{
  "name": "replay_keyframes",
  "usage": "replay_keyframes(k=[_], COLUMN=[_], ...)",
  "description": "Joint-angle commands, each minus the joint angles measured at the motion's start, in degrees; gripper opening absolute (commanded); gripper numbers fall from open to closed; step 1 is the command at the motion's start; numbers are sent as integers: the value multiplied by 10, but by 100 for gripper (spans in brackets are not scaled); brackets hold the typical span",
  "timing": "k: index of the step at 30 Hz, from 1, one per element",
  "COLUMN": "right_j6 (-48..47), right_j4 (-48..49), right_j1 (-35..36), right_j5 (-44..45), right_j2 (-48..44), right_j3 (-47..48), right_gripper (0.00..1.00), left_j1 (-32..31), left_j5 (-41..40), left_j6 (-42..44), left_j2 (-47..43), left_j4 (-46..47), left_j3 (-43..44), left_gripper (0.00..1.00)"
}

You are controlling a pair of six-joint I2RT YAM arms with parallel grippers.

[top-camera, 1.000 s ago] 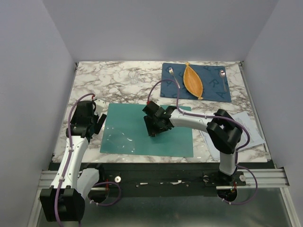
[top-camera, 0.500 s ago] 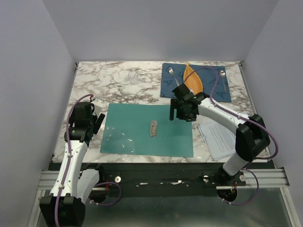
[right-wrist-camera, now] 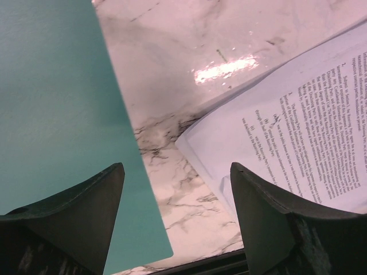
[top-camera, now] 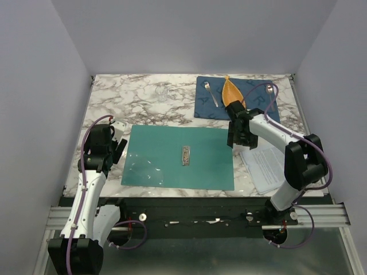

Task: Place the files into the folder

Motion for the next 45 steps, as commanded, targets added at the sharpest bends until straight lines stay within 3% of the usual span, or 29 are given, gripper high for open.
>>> replay_keyframes(k=[1, 38, 45], right_j6=[-18, -27, -25], right_j4=[4, 73, 73], right_j1=[-14, -51, -51], right_j5=[21, -25, -35], right_j2=[26, 45, 32], right_j3=[-14, -83, -86], right_gripper=[82, 47, 19], left_j1=[1, 1, 1], left_j5=[-7, -10, -16], left_j6=[3, -4, -4], left_j2=[-9, 2, 2], left_j4=[-8, 0, 0], left_j3=[10, 16, 19], left_gripper=[99, 99, 99])
